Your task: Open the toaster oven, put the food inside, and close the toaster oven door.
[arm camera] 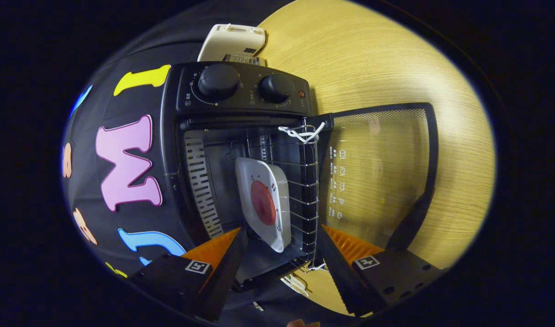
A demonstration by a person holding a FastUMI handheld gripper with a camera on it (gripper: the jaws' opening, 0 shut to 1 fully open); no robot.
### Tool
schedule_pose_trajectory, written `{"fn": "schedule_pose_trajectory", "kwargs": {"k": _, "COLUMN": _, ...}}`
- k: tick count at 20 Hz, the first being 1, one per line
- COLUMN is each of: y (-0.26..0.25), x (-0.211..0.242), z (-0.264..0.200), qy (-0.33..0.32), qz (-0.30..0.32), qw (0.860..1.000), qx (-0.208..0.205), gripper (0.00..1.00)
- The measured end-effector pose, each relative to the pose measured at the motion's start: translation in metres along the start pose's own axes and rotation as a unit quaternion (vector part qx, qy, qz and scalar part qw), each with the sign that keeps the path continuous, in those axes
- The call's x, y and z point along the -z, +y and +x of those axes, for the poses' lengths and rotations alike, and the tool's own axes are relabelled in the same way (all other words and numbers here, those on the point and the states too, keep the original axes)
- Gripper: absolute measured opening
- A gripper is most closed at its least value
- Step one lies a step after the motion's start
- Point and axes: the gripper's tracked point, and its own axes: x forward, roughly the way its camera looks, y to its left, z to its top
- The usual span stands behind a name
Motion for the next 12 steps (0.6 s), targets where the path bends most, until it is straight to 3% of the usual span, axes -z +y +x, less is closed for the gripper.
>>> {"fn": "schedule_pose_trajectory", "kwargs": {"k": 4, "y": 0.019, "x": 0.028, "z": -0.050, "qy": 0.033, "qz": -0.122, "qw": 0.991, "qx": -0.040, "gripper": 0.98}}
{"fn": "schedule_pose_trajectory", "kwargs": {"k": 7, "y": 0.013, "x": 0.046, "z": -0.092, "qy": 0.057, "qz": -0.269, "qw": 0.961, "qx": -0.034, "gripper": 0.98}}
{"fn": "schedule_pose_trajectory", "kwargs": {"k": 9, "y": -0.006, "x": 0.046, "z": -0.112, "qy": 0.060, "qz": -0.389, "qw": 0.919, "qx": -0.006, "gripper": 0.98}}
{"fn": "schedule_pose_trajectory", "kwargs": {"k": 12, "y": -0.042, "x": 0.034, "z": -0.125, "qy": 0.047, "qz": -0.560, "qw": 0.826, "qx": 0.043, "gripper": 0.98}}
